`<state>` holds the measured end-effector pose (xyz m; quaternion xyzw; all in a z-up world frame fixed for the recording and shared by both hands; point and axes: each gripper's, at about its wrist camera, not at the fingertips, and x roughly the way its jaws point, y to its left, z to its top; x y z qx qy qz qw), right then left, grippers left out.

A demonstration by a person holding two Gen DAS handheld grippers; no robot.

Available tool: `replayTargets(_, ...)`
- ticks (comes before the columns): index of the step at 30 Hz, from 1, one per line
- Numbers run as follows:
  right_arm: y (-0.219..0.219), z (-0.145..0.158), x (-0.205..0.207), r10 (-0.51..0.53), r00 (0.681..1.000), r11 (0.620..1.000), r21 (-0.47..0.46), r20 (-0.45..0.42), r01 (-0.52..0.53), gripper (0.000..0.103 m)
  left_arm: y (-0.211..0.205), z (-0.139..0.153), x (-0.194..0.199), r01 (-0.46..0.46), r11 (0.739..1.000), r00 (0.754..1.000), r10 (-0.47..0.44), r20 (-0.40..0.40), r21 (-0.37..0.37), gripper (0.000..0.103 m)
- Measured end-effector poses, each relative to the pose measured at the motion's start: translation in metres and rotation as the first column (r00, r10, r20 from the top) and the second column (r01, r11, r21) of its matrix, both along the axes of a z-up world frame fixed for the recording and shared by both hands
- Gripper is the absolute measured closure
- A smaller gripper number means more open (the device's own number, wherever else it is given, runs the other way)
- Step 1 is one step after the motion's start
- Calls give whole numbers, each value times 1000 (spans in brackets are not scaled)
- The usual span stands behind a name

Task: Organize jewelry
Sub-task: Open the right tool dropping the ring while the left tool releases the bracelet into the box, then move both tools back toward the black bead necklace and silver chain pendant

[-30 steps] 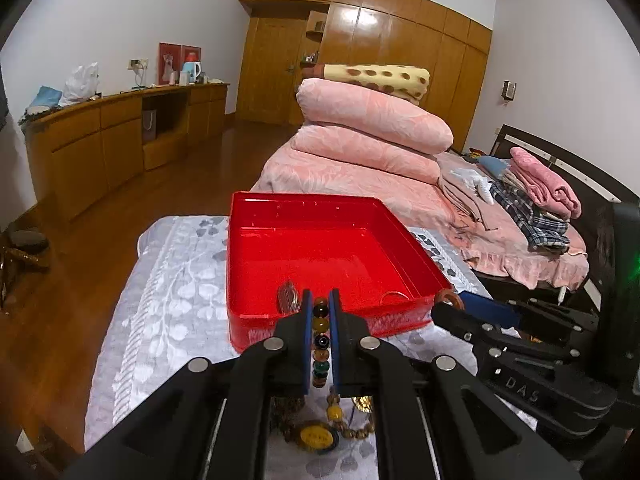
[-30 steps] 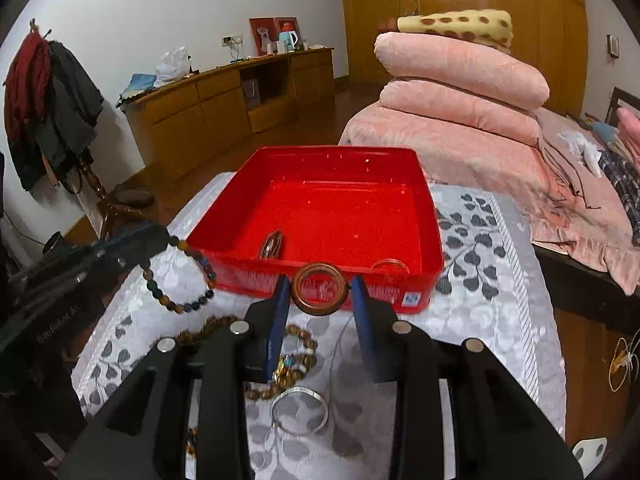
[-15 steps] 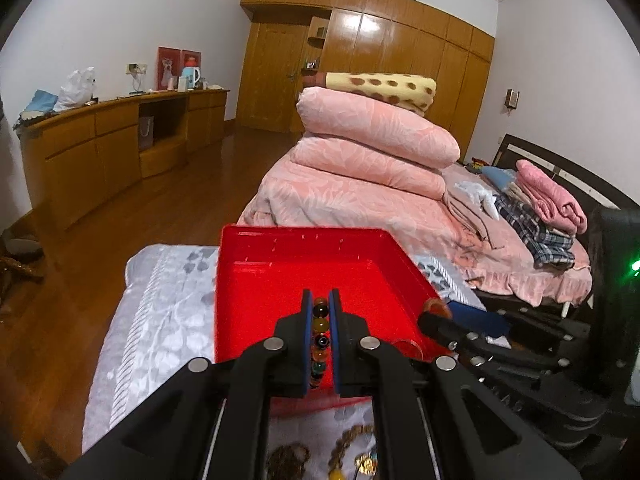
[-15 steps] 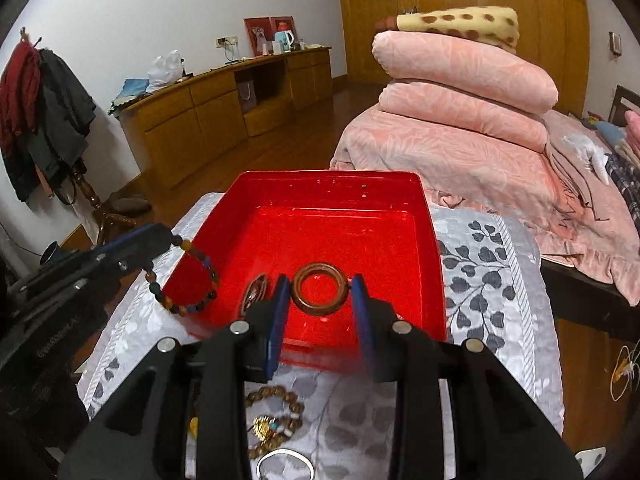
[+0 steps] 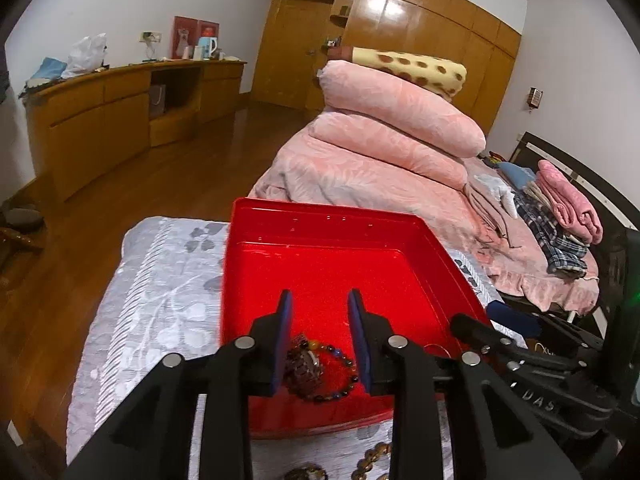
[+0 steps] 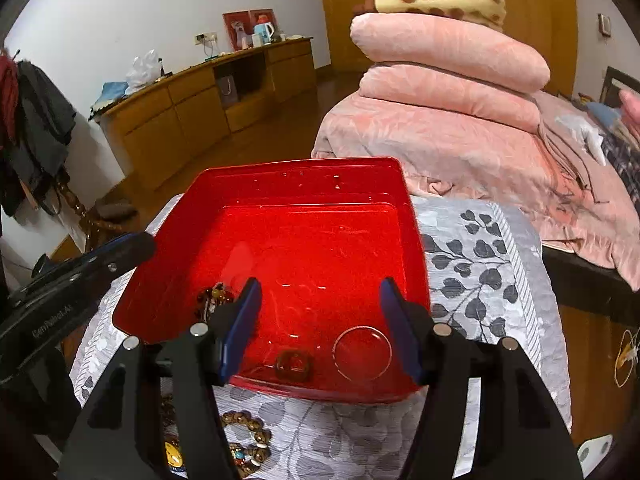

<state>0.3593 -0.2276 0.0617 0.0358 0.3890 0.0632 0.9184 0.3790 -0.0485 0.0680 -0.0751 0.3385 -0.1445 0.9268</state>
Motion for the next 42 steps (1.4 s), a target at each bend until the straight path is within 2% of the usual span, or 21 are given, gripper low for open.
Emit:
replayTargets(2,-3,1,-4,-6,1000,1000,6,8,6,43,3,3,-5,-10,1000,1000,10,11,-2,57)
replayTargets(5,-6,3,-15,-14,1000,1000,9,18,14,41,11,6,-19,-31,1000,999,31,29,6,42)
replayTargets(6,-7,2,-19,-14,1000,1000,9,20,14,39,15,7,-26,-31,1000,999,31,37,7,40)
replayTargets(8,-7,1,-32,-12,1000,1000,5,24,12,31,20,8,-37,-35,999,998,34,47,17,29)
replayTargets(9,-6,0,-37,-11,1000,1000,2,26,10,26,22,7,-44,-40,999,998,38,50,25,26)
replayTargets(14,0,-11,-74,18,1000,1000,1,25,-18,22,39,-5,-82,-52,998,998,50,46,44,15)
replayTargets(19,11,-26,-112,72,997,997,0,-1,-72,17,52,-25,-117,-60,993,998,58,21,102,9)
replayTargets(26,28,-50,-154,135,989,991,25,-63,-134,15,68,-51,-155,-73,991,995,79,-55,110,8)
replayTargets(34,46,-56,-192,199,977,980,19,-73,-199,15,71,-67,-186,-67,986,993,81,-85,154,8)
replayTargets(42,65,-60,-207,267,960,964,17,-80,-266,19,74,-75,-204,-81,981,991,99,-93,179,8)
